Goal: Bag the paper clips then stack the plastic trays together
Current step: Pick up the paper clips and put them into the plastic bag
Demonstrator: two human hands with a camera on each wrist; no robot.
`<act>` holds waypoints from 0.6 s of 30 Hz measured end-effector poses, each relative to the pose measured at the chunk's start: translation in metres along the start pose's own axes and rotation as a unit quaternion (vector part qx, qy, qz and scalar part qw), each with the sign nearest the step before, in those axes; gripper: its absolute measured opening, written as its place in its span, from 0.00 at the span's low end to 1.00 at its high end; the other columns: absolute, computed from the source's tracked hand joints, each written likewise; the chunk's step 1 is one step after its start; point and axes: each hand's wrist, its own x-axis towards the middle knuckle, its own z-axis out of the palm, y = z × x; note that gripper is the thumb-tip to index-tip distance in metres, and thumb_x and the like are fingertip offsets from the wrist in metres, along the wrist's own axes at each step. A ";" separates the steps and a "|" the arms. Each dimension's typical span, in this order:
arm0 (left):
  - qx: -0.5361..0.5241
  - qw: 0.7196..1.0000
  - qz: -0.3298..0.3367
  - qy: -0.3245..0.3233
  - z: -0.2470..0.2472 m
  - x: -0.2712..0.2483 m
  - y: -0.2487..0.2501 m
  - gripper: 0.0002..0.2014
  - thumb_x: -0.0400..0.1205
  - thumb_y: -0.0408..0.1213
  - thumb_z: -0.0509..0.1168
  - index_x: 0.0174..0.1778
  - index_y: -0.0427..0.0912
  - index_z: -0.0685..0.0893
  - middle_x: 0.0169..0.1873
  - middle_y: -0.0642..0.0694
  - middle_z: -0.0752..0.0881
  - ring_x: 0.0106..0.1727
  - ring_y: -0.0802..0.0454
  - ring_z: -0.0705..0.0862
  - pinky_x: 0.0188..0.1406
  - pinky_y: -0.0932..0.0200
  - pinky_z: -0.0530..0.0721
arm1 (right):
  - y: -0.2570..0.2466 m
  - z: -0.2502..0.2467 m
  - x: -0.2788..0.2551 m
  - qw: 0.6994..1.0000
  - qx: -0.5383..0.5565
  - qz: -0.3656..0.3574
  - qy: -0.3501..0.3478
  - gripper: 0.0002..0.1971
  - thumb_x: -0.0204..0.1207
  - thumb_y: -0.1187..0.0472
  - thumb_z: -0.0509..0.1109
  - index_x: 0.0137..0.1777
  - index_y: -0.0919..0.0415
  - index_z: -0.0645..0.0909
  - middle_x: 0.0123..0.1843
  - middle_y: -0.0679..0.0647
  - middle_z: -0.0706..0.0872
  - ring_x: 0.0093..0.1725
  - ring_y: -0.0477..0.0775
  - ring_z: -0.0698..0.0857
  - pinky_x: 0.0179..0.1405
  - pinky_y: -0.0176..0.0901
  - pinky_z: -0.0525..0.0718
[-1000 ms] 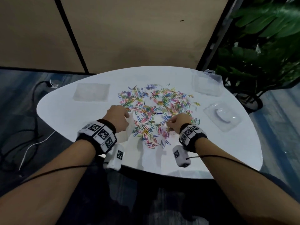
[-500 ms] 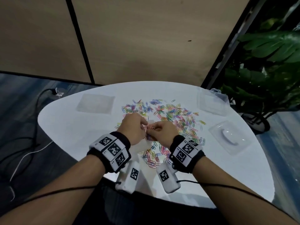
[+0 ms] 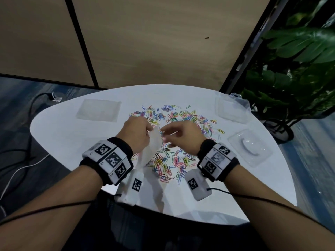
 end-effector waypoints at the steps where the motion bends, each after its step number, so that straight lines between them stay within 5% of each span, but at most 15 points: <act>1: 0.002 1.000 -0.003 -0.001 -0.001 0.000 -0.001 0.17 0.81 0.28 0.64 0.64 0.41 0.91 0.61 0.38 0.90 0.65 0.42 0.86 0.70 0.49 0.84 | 0.010 -0.011 -0.001 0.999 -0.012 0.013 0.027 0.11 0.76 0.67 0.74 0.57 0.56 0.88 0.49 0.53 0.92 0.43 0.52 0.92 0.46 0.48 0.92; 3: 0.003 1.000 -0.003 0.000 -0.005 -0.001 -0.003 0.17 0.81 0.27 0.64 0.63 0.41 0.91 0.60 0.38 0.90 0.63 0.41 0.86 0.68 0.48 0.85 | 0.040 -0.032 -0.006 0.981 -0.167 0.080 0.050 0.13 0.76 0.65 0.73 0.60 0.55 0.86 0.56 0.53 0.90 0.49 0.50 0.89 0.56 0.44 0.89; 5: 0.002 1.000 -0.006 0.003 -0.008 0.000 -0.005 0.17 0.81 0.27 0.65 0.62 0.41 0.92 0.59 0.38 0.90 0.62 0.40 0.87 0.67 0.48 0.86 | 0.080 -0.044 -0.016 0.922 -0.331 0.201 -0.003 0.25 0.75 0.58 0.75 0.72 0.55 0.78 0.70 0.57 0.81 0.63 0.54 0.84 0.65 0.44 0.82; 7: 0.004 1.000 -0.007 0.009 -0.012 0.000 -0.006 0.16 0.81 0.27 0.66 0.62 0.41 0.91 0.59 0.39 0.90 0.61 0.41 0.87 0.67 0.50 0.85 | 0.116 -0.044 -0.028 0.867 -0.385 0.310 -0.062 0.40 0.73 0.50 0.76 0.82 0.53 0.62 0.79 0.61 0.67 0.73 0.63 0.77 0.70 0.53 0.79; 9: 0.003 1.000 -0.003 0.017 -0.016 0.001 -0.007 0.16 0.80 0.28 0.66 0.60 0.41 0.92 0.59 0.41 0.91 0.59 0.42 0.88 0.63 0.54 0.86 | 0.137 -0.033 -0.037 0.856 -0.367 0.357 -0.076 0.46 0.74 0.44 0.73 0.85 0.53 0.50 0.82 0.64 0.59 0.76 0.68 0.73 0.71 0.59 0.77; 15: 0.022 0.999 0.006 0.049 -0.028 -0.002 -0.010 0.17 0.80 0.28 0.64 0.61 0.42 0.92 0.60 0.42 0.91 0.58 0.43 0.89 0.65 0.54 0.85 | 0.136 0.026 -0.038 0.908 -0.331 0.256 -0.027 0.43 0.80 0.46 0.66 0.86 0.55 0.44 0.86 0.66 0.48 0.84 0.70 0.56 0.80 0.62 0.66; 18: 0.035 0.997 -0.009 0.068 -0.040 -0.007 -0.018 0.18 0.80 0.28 0.63 0.61 0.43 0.92 0.53 0.41 0.93 0.56 0.43 0.88 0.62 0.55 0.83 | 0.127 0.044 -0.026 0.896 -0.389 0.206 -0.060 0.35 0.83 0.50 0.62 0.85 0.54 0.51 0.86 0.66 0.49 0.83 0.72 0.58 0.77 0.62 0.68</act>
